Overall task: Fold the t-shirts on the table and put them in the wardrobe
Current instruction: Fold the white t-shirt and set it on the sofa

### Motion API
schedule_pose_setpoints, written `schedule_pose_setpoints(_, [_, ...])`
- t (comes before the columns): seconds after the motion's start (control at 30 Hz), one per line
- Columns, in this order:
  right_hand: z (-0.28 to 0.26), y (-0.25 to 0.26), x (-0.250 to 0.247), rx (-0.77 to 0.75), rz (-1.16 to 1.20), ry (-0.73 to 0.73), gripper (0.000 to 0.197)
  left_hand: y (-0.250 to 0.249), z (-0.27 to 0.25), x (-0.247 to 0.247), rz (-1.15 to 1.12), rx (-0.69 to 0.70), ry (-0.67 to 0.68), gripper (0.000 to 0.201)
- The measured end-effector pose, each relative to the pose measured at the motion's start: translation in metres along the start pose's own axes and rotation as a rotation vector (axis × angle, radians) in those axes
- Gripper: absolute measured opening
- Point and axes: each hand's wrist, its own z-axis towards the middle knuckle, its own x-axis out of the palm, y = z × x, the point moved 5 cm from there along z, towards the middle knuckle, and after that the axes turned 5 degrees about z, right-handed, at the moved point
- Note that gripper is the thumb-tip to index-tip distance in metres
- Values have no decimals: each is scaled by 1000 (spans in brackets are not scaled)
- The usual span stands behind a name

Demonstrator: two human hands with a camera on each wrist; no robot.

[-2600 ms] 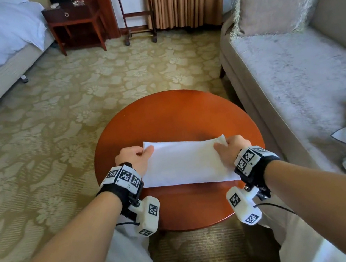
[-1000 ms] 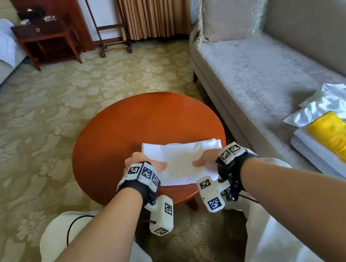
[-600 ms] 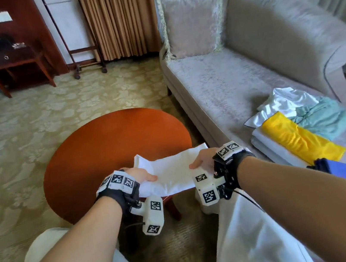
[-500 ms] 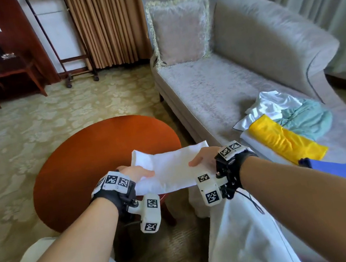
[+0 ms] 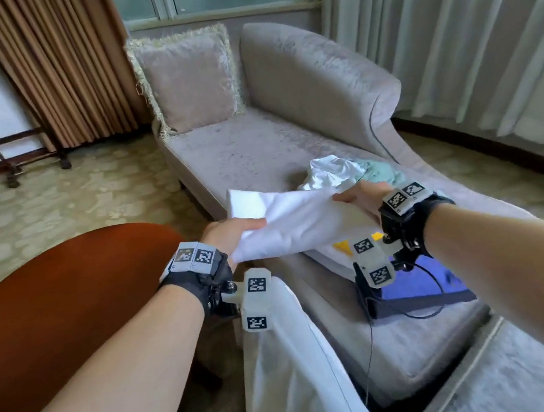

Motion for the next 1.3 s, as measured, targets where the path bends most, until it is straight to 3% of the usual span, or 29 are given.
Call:
schedule_pose_setpoints(0.13, [13,3,-67,-92,-111,-161,28,-9,-1,67,-93,1,109,60])
schedule_pose_setpoints(0.23, [21,-6,-104,-96,-189,-168,24,-7,-4,109,-172,-22,179,39])
schedule_pose_setpoints(0.37, [35,-30,-153,-51,-309,-230,32,9,-4,162,-225,-95,285,41])
schedule_pose_setpoints(0.5, [43,-57,-185,12,-304,-259,24,31,-4,200,-100,-188,309,38])
schedule_pose_setpoints(0.57, [49,-70,-193,41,-327,-260,22,41,2,212,-46,-205,288,48])
schedule_pose_setpoints(0.8, [79,-110,-192,99,-373,-265,21,65,31,225,147,-182,169,60])
schedule_pose_setpoints(0.9, [95,-121,-183,111,-370,-267,25,69,36,229,228,-190,210,45])
schedule_pose_setpoints(1.0, [104,-121,-178,140,-460,-247,35,64,45,223,385,-156,169,62])
schedule_pose_setpoints(1.07, [105,-113,-177,180,-540,-216,36,55,50,217,512,-139,189,56])
schedule_pose_setpoints(1.17, [111,-82,-177,193,-611,-171,34,27,60,209,466,-151,256,30])
schedule_pose_setpoints(1.23, [122,-64,-167,205,-509,-89,46,6,75,200,382,-162,251,32])
schedule_pose_setpoints(1.3, [143,-51,-160,224,-473,-102,47,-13,87,190,293,-189,241,32])
